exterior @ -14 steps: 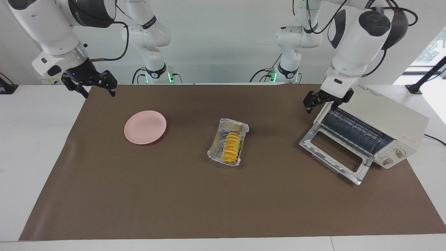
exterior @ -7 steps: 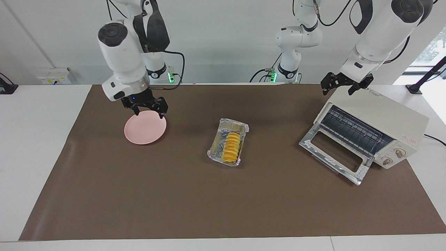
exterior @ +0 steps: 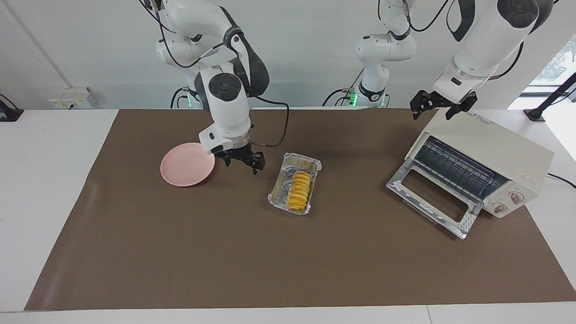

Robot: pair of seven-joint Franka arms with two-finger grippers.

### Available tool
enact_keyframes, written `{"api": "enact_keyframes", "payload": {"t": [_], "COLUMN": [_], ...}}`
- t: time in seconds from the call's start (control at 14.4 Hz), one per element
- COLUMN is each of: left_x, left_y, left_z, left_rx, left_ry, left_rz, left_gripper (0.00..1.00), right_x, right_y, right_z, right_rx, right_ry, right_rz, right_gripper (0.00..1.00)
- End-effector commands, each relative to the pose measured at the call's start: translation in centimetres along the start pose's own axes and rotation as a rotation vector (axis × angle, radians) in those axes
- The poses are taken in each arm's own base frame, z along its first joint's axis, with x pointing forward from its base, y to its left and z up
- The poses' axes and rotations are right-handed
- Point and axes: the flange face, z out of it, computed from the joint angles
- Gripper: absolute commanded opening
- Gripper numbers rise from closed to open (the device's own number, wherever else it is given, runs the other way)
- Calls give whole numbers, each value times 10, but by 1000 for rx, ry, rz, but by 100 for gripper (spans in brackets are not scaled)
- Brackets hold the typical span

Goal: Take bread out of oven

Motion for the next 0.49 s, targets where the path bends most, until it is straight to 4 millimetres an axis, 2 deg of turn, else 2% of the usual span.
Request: {"api": "enact_keyframes", "payload": {"t": [0.0, 0.21, 0.35, 0.42], "left_x": [-12, -12, -12, -12], "left_y": [-5, -13, -12, -12], "left_z": [-4, -4, -4, -4], "left_rx": [-14, -16, -16, -16], "left_ry": [8, 8, 8, 8], "left_rz": [-3, -18, -15, -15], "left_gripper": [100, 100, 100, 100], "right_x": [-11, -7, -8, -9], "right_y": [-42, -57, -62, -74], "right_z": [27, 52, 62, 60], "right_rx": [-54, -32, -31, -15], "right_ry": [43, 60, 57, 67], "right_rz": [24, 47, 39, 30], "right_gripper": [100, 100, 100, 100]}}
